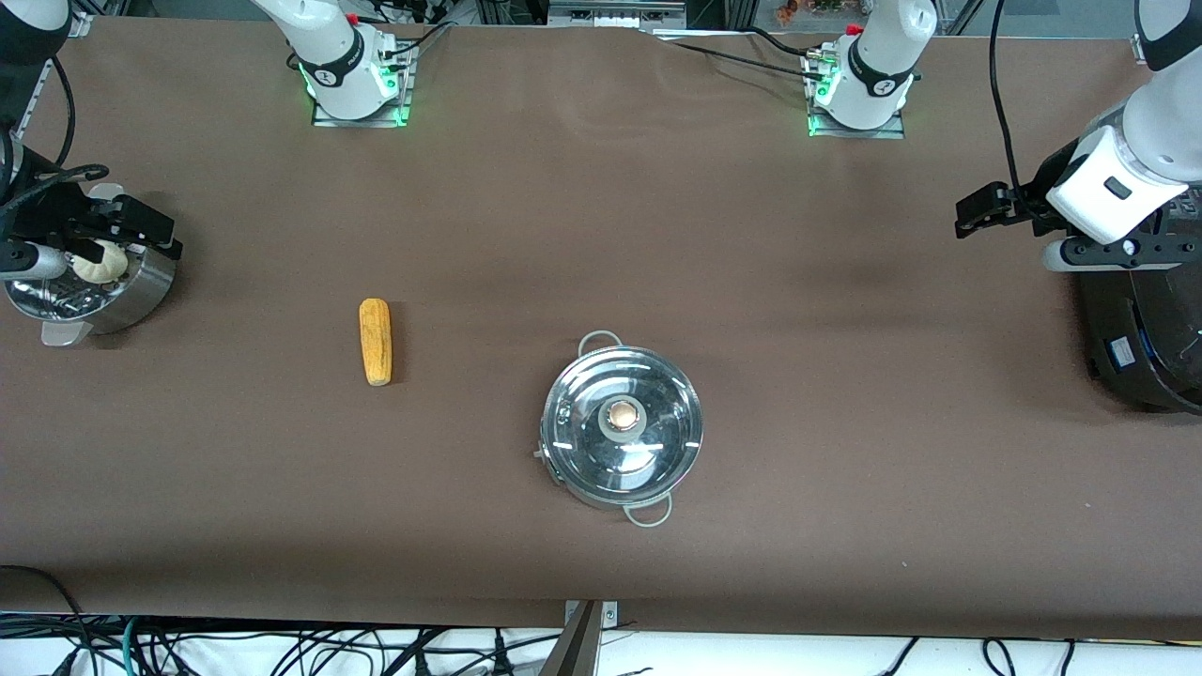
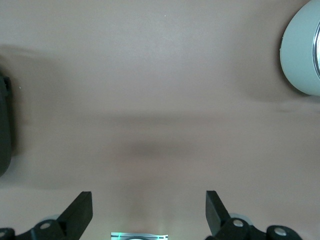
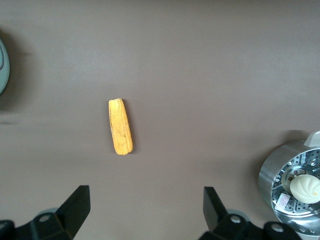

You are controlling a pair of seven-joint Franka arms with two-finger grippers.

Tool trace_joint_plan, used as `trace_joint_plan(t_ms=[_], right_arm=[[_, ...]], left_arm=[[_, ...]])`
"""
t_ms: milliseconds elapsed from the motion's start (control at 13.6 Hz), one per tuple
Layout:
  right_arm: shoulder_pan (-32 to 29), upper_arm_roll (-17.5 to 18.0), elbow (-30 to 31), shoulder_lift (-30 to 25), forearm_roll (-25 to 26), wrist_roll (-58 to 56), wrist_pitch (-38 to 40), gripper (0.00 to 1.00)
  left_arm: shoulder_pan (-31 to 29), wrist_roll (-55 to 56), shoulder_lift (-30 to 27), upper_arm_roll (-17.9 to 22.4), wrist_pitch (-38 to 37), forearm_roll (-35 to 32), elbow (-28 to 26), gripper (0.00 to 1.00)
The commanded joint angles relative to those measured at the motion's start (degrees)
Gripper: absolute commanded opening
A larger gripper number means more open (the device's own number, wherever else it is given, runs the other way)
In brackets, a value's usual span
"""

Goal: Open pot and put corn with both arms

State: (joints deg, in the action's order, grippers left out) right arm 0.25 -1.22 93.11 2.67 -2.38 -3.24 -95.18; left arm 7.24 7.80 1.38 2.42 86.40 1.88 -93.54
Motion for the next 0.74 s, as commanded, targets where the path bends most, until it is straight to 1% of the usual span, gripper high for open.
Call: trace_joint_plan(t_ms=[0, 663], right_arm=[[0.10, -0.01, -0.29, 0.23, 0.97, 3.73, -0.44, 1.00], [0.10, 0.08, -0.29, 0.15, 1.50, 3.50, 0.08, 1.00]], left_arm=[[-0.91, -1.12, -0.50, -0.40, 0.44, -1.26, -0.77, 1.00], [-0.91, -1.03, -0.41, -0.58, 0.53, -2.23, -0.77, 1.00]])
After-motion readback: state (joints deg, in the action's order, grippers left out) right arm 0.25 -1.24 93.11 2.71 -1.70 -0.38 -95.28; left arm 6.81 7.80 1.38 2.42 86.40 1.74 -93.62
